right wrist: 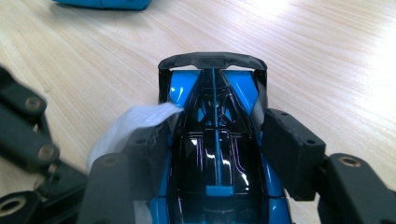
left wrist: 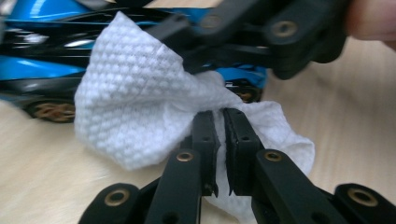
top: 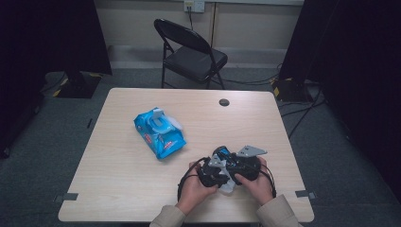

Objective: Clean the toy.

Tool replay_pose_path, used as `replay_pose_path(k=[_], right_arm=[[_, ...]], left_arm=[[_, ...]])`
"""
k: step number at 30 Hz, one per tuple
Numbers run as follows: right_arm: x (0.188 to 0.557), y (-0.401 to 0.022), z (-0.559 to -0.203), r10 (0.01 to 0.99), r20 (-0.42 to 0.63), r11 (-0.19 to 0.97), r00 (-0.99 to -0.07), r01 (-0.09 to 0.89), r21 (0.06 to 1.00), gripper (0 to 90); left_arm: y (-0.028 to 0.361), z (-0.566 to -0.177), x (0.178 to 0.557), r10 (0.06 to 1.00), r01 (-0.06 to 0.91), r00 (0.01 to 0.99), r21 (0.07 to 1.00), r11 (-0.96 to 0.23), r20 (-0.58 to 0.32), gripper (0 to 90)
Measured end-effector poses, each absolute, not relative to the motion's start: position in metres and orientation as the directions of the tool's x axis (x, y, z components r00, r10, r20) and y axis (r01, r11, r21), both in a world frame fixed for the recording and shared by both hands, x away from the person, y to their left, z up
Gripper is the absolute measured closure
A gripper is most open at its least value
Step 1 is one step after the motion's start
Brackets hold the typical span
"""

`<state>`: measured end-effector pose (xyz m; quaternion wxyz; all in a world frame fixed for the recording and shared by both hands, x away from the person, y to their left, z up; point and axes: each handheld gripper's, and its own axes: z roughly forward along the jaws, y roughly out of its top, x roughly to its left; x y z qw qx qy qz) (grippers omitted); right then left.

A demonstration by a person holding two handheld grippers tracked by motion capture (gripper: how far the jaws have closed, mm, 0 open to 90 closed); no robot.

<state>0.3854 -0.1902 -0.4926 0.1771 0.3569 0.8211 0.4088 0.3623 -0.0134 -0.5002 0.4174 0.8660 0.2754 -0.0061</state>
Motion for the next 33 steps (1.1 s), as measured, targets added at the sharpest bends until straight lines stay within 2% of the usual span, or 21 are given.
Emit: replay_pose_path(k=[17, 28, 29, 31, 32, 33], right_arm=[[0.385, -0.191, -0.493, 0.731, 0.001, 0.410, -0.683, 0.440, 0.799, 42.1], [0.385, -0.193, -0.494, 0.731, 0.014, 0.399, -0.682, 0.444, 0.802, 39.9], [0.385, -0.193, -0.494, 0.728, 0.012, 0.404, -0.686, 0.443, 0.800, 39.0], [0.385, -0.194, -0.492, 0.736, 0.008, 0.409, -0.677, 0.453, 0.792, 25.3], [0.385, -0.194, -0.491, 0.745, 0.007, 0.410, -0.667, 0.465, 0.785, 22.1], [0.385, -0.196, -0.490, 0.745, 0.014, 0.402, -0.667, 0.467, 0.788, 24.4]], left_arm=[[-0.042, -0.504, 0.339, 0.374, 0.445, 0.885, 0.738, -0.507, -0.277, 83.8], [-0.017, -0.493, 0.339, 0.386, 0.432, 0.888, 0.743, -0.511, -0.251, 83.8], [-0.014, -0.493, 0.339, 0.391, 0.434, 0.886, 0.743, -0.510, -0.249, 83.8], [-0.010, -0.493, 0.340, 0.398, 0.435, 0.884, 0.742, -0.509, -0.245, 83.8], [-0.008, -0.494, 0.341, 0.402, 0.439, 0.882, 0.741, -0.508, -0.247, 83.8], [-0.006, -0.494, 0.341, 0.403, 0.439, 0.882, 0.740, -0.510, -0.245, 83.7]])
